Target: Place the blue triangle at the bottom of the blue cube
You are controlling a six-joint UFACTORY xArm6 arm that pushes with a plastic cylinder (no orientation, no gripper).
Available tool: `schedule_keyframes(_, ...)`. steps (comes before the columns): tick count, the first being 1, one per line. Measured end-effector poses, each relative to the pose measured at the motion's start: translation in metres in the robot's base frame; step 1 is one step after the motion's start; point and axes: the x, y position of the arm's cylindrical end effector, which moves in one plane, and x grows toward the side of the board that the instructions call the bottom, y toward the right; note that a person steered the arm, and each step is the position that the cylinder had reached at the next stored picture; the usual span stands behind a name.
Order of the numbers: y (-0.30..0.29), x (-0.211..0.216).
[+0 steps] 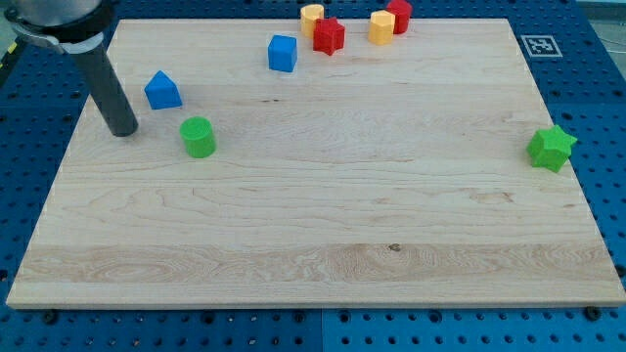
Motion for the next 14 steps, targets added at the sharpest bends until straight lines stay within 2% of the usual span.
schedule_keyframes(3,0.001,-0.03)
schedule_keyframes(5,0.039,-0.039)
schedule_keyframes(6,0.046,-0.064)
schedule_keyframes(8,0.047,-0.15)
schedule_keyframes(9,0.049,-0.176)
schedule_keyframes(10,0.058,-0.171)
schedule_keyframes(14,-0.044,-0.164)
